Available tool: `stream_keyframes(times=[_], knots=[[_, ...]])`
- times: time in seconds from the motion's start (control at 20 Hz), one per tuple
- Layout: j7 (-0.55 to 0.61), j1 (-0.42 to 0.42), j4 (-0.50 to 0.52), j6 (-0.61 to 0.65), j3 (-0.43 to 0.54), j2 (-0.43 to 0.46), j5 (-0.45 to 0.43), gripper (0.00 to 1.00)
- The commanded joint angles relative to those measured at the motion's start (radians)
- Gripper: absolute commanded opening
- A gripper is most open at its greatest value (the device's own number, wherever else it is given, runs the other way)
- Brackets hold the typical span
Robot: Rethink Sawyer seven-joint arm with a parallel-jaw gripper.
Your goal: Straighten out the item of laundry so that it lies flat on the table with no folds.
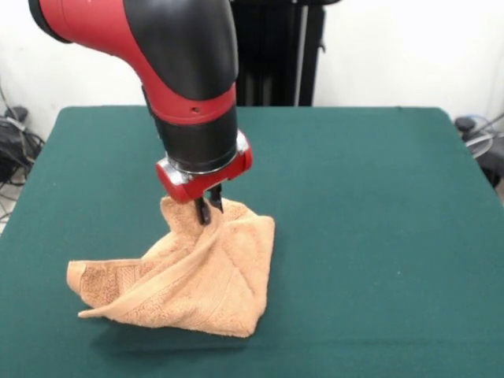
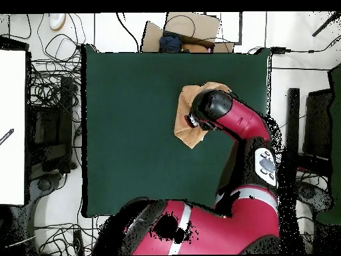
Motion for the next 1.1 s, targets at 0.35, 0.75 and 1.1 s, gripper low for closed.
stream_keyframes(times=[0.35,0.75,1.1], knots=[[0.132,-0.09,0.263,-0.044,0.21,-0.029,0.003,0.0],[0.175,-0.094,0.277,-0.032,0.252,-0.026,0.011,0.0],[0.135,-0.128,0.323,-0.016,0.321,-0.027,0.019,0.0]])
